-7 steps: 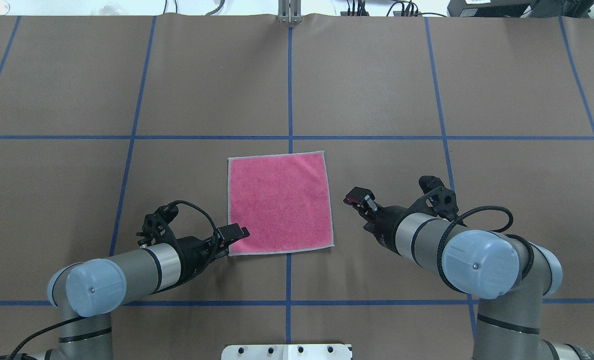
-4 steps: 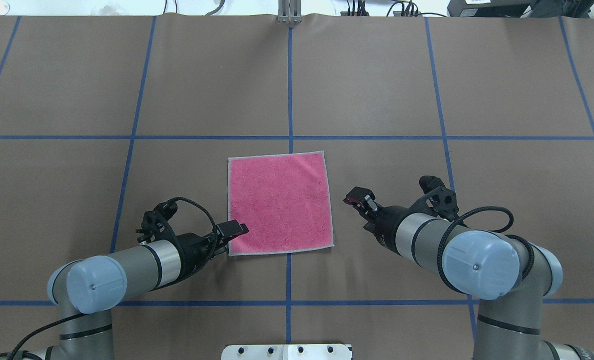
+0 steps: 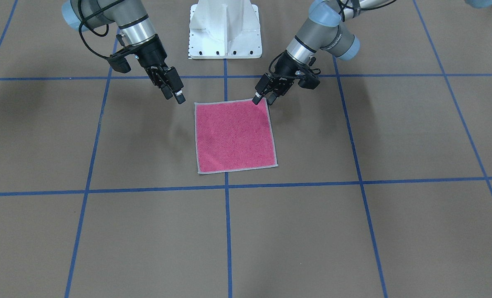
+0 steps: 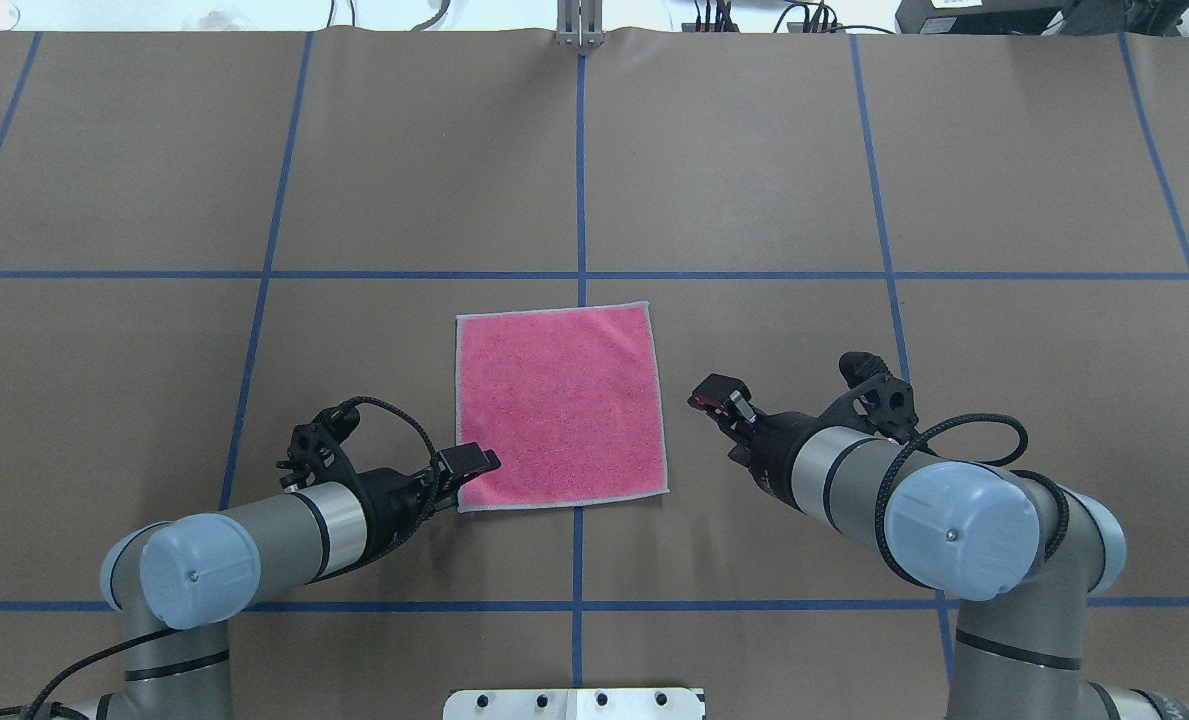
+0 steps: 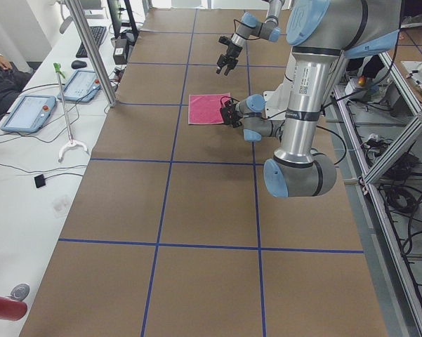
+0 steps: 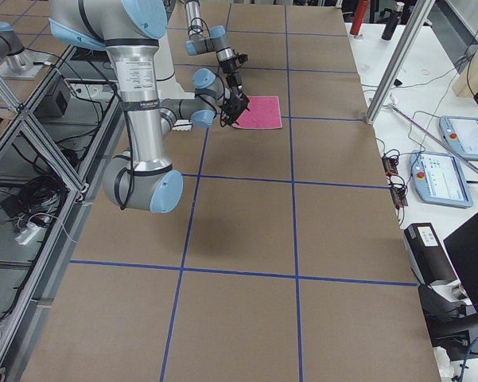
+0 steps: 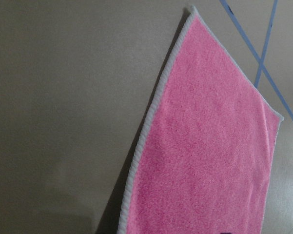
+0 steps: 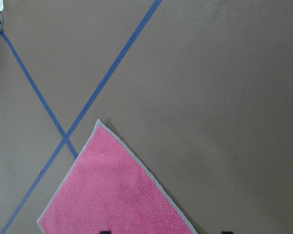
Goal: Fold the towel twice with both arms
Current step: 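Lower the left gripper onto the towel's near corner and close it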
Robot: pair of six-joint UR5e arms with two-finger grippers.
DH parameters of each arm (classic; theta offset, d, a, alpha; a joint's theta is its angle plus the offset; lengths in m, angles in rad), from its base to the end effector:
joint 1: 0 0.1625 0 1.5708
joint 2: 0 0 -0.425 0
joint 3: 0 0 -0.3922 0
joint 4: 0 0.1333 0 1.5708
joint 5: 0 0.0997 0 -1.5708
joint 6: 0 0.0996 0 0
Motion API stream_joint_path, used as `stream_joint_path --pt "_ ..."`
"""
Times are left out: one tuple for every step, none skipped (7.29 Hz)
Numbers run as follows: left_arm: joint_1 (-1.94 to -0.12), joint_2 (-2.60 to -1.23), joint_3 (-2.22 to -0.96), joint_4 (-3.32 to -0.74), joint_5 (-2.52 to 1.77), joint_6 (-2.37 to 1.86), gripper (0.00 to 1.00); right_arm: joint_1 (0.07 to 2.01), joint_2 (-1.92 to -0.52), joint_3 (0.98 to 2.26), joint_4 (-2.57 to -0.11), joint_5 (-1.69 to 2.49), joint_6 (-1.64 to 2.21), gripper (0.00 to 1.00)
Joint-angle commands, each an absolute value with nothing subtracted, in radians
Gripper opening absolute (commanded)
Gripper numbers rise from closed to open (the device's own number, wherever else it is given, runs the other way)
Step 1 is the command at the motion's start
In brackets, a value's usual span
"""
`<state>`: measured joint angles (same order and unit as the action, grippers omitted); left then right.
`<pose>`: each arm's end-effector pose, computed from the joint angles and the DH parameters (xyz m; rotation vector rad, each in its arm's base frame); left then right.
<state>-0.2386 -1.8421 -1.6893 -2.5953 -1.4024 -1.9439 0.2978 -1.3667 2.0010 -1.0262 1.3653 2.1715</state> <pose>0.5371 -0.2850 0.3397 0.0451 1.4451 -0.6227 -0.4618 -0.3024 0.2914 0.0019 -1.2367 0.9073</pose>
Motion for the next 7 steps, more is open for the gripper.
stream_joint_path --pt "-0.236 -1.851 -1.686 -2.595 -1.402 -1.944 0.83 0.299 -1.367 2.0 -1.026 1.364 2.171 0.81" --pt "-0.236 -1.853 -1.686 -2.595 -1.402 -1.944 0.83 0.299 -1.367 2.0 -1.025 1.361 2.171 0.81" --pt "-0.238 -1.856 -1.687 -2.595 -1.402 -1.944 0.83 0.299 -1.367 2.0 -1.026 1.359 2.171 0.81" --pt "-0.238 -1.855 -1.686 -2.594 -1.402 -1.942 0.82 0.299 -1.368 2.0 -1.026 1.359 2.171 0.81" --pt "-0.236 -1.852 -1.687 -2.594 -1.404 -1.942 0.81 0.299 -1.368 2.0 -1.026 1.359 2.171 0.81" --pt "-0.235 -1.847 -1.689 -2.595 -1.404 -1.942 0.69 0.299 -1.368 1.999 -1.026 1.359 2.169 0.81" --pt "-0.233 -1.842 -1.693 -2.595 -1.404 -1.942 0.65 0.299 -1.368 1.999 -1.026 1.359 2.169 0.81"
